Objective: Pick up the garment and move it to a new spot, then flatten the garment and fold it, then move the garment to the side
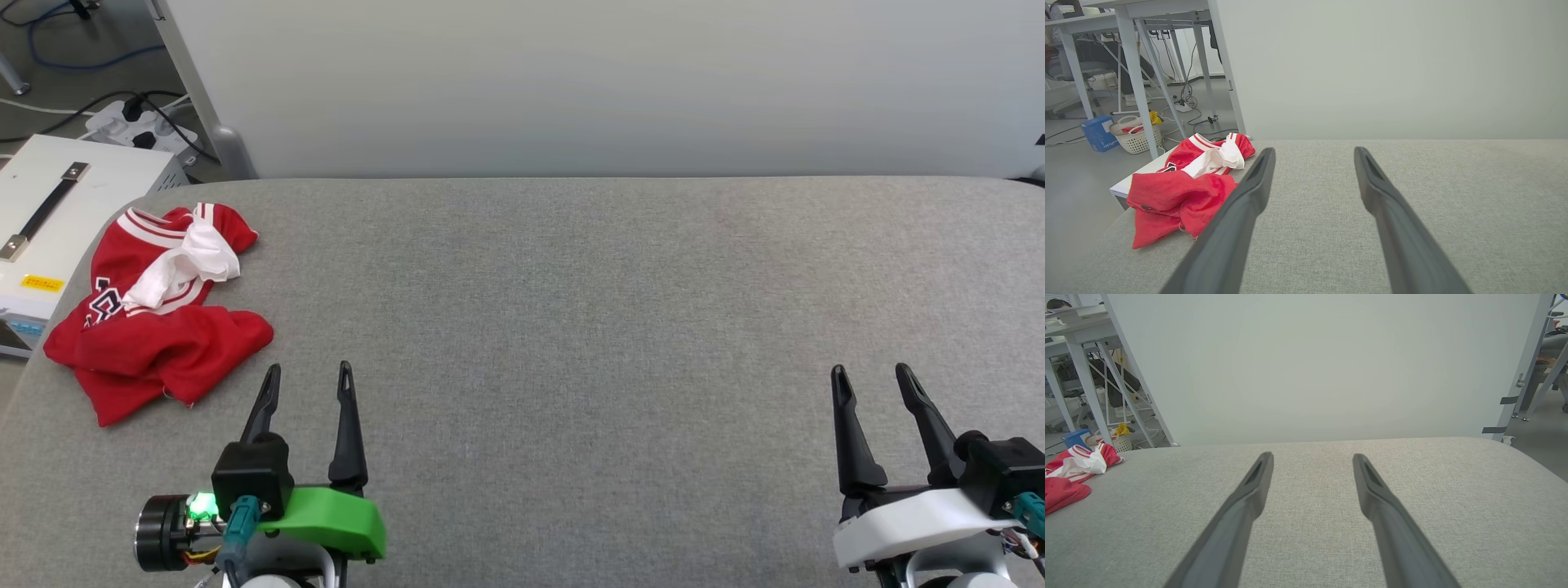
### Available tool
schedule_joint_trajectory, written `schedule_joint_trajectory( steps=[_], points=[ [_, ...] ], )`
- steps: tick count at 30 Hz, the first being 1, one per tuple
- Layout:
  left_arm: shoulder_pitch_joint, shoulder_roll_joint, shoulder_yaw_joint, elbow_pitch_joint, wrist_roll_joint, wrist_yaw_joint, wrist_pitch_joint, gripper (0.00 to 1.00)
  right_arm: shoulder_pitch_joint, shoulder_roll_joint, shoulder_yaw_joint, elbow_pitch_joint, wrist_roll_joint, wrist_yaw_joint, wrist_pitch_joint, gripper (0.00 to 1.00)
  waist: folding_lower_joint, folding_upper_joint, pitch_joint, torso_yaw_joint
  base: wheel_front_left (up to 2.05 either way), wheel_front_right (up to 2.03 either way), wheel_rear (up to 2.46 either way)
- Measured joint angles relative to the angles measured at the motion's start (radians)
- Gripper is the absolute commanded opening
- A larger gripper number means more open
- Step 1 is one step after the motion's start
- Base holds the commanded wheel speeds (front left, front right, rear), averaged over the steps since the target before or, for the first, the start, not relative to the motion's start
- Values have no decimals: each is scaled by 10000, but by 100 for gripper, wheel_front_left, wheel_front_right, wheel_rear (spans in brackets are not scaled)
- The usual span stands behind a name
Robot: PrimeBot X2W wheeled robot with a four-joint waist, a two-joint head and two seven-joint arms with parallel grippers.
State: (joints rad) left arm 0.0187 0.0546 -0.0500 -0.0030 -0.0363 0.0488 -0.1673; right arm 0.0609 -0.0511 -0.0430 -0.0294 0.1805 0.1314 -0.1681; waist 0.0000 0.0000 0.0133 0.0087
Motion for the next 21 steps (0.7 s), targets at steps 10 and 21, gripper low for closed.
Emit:
schedule_joint_trajectory(
  steps=[10, 21],
  points=[
    [7, 0, -105, 111, -44, 6, -263, 100, 190, 0, 6, 13, 25, 0, -228, 100, 0, 0, 10, 7, 0, 0, 0],
    [7, 0, -188, 274, -182, -8, -481, 100, 224, 0, -4, 29, 276, 0, -468, 100, 0, 0, 71, 42, 0, 0, 0]
  ],
)
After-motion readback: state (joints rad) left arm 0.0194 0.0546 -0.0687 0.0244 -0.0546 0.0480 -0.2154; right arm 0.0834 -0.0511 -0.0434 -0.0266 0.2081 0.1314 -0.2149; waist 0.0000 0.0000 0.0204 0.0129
